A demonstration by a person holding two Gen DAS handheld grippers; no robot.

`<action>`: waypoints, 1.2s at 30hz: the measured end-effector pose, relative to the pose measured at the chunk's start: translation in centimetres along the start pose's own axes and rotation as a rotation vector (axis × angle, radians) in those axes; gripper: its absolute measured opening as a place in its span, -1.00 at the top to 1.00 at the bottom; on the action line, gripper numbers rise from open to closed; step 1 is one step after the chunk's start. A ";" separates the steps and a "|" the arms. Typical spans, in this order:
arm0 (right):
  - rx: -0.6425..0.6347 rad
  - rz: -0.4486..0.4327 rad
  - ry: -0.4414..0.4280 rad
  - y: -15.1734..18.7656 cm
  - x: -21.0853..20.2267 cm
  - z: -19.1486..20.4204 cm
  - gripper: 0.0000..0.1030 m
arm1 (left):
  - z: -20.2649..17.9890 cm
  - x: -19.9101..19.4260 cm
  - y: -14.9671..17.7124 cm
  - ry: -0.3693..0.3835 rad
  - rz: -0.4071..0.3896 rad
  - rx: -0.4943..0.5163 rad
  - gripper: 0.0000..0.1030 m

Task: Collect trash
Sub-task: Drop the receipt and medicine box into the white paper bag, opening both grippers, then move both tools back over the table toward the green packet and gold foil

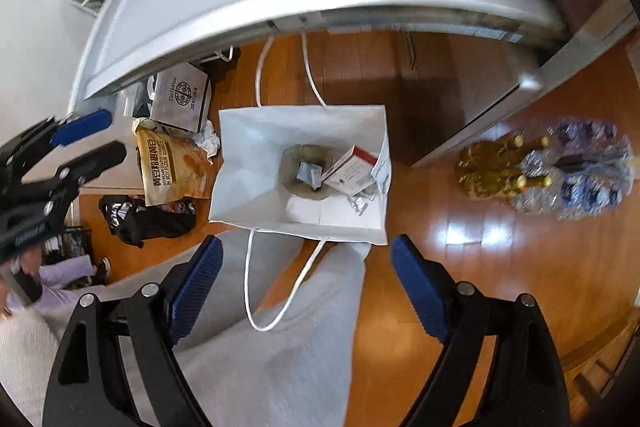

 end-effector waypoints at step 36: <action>-0.107 -0.324 0.109 -12.4 -0.9 4.6 -0.79 | 5.7 3.6 -17.0 -0.063 -0.126 0.027 -0.65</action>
Point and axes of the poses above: each gripper's, at about its wrist camera, not at the fingertips, and x roughly the way its jaws point, z to its left, y to its underside, the point moved 4 cm from there along x, roughly the way its jaws point, and after that the axes turned 15 degrees about x, right-handed, at the moved point
